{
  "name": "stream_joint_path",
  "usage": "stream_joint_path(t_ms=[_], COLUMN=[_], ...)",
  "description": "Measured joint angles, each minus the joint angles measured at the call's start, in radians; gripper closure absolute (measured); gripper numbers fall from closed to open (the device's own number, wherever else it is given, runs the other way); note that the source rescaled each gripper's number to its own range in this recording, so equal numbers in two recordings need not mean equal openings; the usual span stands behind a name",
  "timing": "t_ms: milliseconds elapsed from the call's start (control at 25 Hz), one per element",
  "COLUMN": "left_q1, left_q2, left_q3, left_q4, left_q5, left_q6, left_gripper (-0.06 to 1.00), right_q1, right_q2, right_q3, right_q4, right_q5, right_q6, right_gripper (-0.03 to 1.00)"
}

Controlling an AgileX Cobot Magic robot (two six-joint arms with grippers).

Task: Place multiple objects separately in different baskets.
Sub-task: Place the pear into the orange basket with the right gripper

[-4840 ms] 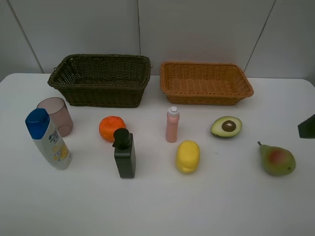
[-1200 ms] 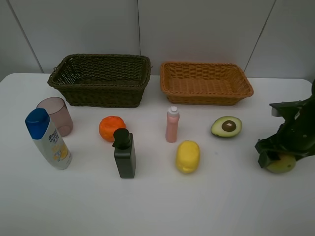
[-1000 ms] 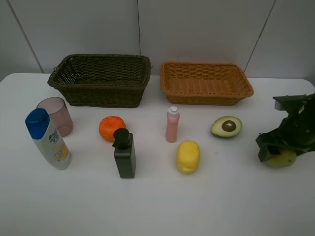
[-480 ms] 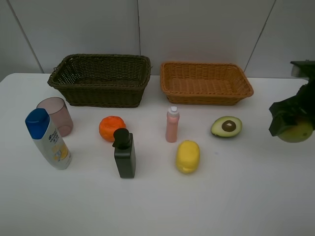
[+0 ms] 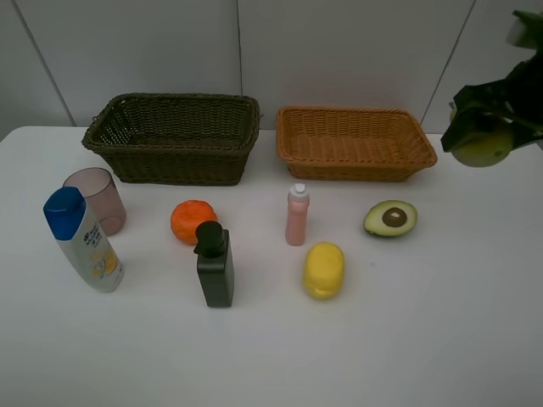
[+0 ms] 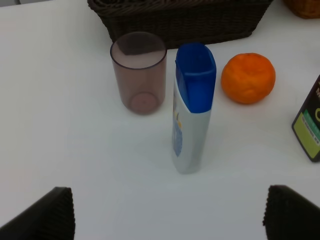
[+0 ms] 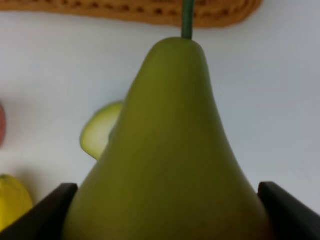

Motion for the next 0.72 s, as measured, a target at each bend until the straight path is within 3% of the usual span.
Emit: stream_joint_path(t_ms=[160,480,720], left_q1=[0.0,0.0,0.0], left_q2=[0.0,0.0,0.0], left_q3=[0.0,0.0,0.0], left_q4=[0.0,0.0,0.0], left_q5=[0.0,0.0,0.0], left_q6=[0.0,0.0,0.0], left_gripper=[-0.05,-0.05,-0.05], right_q1=[0.0,0.0,0.037], right_q2=[0.054,0.167,0.282], right_q3=[-0.069,-0.15,-0.222], right_q4=[0.083,0.123,0.177], right_q5=[-0.023,-0.182,-0.192], right_q6=[-0.086,-0.147,-0.22], right_gripper=[0.37,0.37,0.37])
